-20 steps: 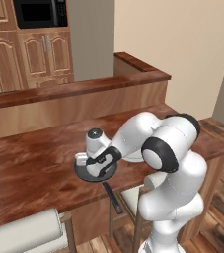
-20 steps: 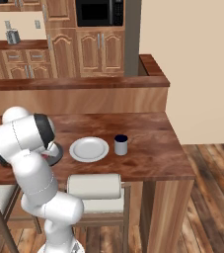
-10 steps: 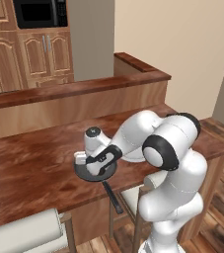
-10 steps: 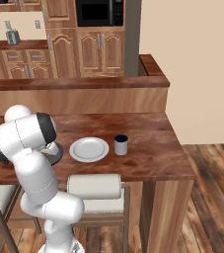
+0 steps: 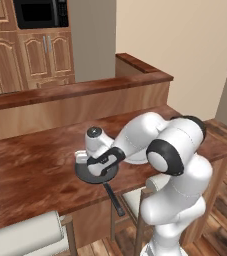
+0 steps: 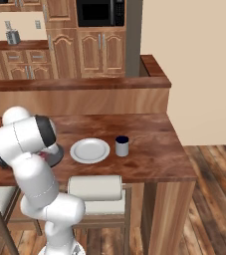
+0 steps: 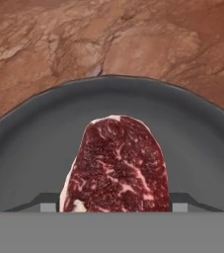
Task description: Pick up the pan with the steak in it and place it on the dining table. Then place the steak on the plate.
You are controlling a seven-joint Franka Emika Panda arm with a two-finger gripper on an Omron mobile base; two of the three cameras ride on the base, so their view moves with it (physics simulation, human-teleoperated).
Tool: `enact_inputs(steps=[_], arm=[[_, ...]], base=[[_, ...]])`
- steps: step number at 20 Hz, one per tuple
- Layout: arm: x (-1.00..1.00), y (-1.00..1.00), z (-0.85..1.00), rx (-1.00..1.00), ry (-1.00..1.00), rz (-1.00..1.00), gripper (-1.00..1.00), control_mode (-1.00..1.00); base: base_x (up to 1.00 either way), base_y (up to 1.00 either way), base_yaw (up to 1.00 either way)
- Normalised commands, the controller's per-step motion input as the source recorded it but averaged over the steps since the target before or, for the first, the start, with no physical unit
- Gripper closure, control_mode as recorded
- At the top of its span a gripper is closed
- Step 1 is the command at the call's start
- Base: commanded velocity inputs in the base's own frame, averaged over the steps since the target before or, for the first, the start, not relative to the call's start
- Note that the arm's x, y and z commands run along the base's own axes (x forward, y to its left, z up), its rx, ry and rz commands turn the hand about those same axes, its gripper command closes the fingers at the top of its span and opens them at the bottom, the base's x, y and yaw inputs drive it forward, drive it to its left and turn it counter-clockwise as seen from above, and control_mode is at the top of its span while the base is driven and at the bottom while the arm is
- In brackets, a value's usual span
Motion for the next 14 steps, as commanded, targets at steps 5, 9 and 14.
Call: enact_inputs(steps=[5, 9, 14], arm=[[0.0, -0.21, 0.32, 0.01, -0.06, -0.03, 1.0, -1.0], [0.03, -0.5, 0.22, 0.0, -0.02, -0.03, 1.0, -1.0], [0.19, -0.67, 0.17, 0.02, 0.0, -0.02, 1.0, -1.0]], base=[[0.0, 0.0, 0.0], [0.0, 0.0, 0.0], [0.0, 0.0, 0.0]])
